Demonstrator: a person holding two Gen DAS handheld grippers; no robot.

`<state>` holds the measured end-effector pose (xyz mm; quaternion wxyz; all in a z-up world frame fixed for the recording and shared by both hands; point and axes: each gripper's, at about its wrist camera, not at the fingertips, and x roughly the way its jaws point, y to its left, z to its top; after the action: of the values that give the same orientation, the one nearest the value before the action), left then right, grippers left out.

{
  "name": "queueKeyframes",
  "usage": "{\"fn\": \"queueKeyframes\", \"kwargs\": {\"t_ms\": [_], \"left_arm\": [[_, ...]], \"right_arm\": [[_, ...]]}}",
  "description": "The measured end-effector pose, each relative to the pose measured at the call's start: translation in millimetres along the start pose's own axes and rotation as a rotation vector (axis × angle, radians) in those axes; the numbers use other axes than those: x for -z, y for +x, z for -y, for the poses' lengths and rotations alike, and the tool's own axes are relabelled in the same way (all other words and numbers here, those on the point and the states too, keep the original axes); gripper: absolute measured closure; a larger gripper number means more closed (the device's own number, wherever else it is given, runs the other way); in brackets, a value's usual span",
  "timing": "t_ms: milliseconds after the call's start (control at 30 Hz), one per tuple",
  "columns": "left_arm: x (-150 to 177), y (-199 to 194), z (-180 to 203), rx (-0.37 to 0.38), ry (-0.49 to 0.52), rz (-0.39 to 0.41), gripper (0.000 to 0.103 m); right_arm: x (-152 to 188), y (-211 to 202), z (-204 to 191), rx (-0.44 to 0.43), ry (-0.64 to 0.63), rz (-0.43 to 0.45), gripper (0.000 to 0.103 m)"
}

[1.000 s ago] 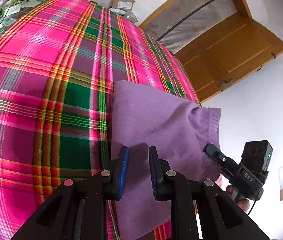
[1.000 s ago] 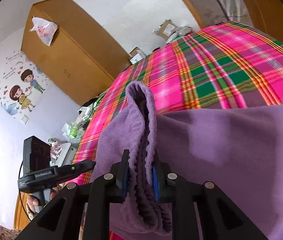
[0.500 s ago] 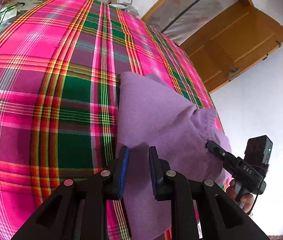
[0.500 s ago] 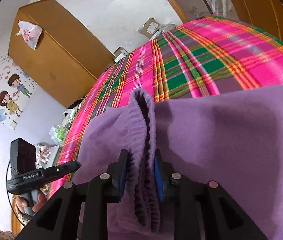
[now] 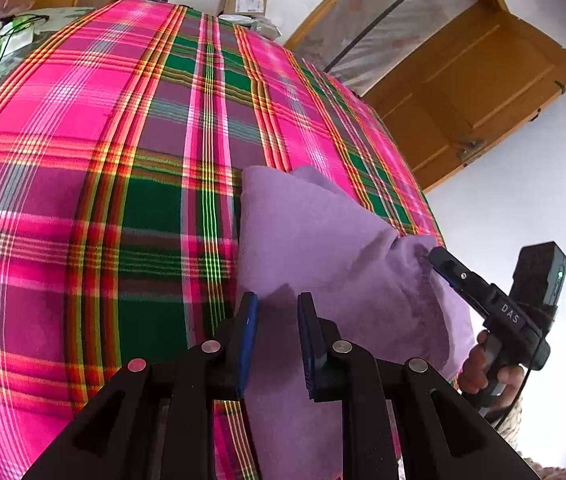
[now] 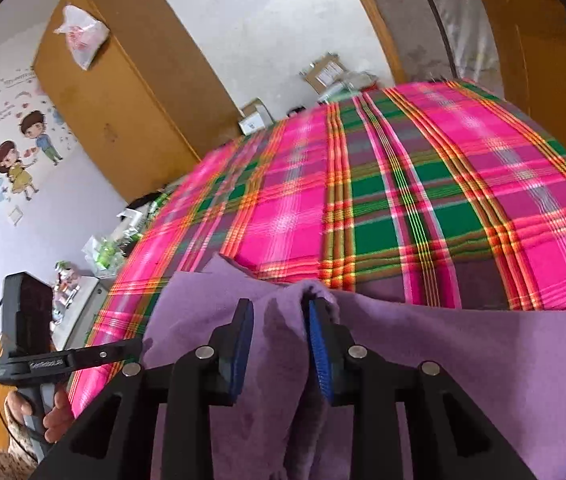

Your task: Fold clothes

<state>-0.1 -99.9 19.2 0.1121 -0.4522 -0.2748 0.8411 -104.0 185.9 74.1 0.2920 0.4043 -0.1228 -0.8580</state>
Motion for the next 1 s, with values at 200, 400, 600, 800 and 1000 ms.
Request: {"fn": "queueKeyframes", "kwargs": {"t_ms": [200,400,600,800,1000], "left_arm": [[-2,5,-3,-0.011,-0.016,-0.007,0.084],[-5,11,-5,-0.028,-0.018,-0.012,0.084],[-4,10,-7,-0.036,-0.032,-0.011,0.084],[2,4,-4,-0.03,-0.027,-0.004,0.084],[9,-3,-2,-0.012,-0.023,0.001,0.084]], "right_arm": [[4,-13,9,0.029,0.034,0.064,0.097],[10,-3,27,0.055,0.104,0.046,0.097],[16,0,37,0.051,0.142,0.009,0.088],[33,-30,26,0.004,0.107,0.03,0.073],[72,-50,25,-0.012,0.14,0.003,0.068]]}}
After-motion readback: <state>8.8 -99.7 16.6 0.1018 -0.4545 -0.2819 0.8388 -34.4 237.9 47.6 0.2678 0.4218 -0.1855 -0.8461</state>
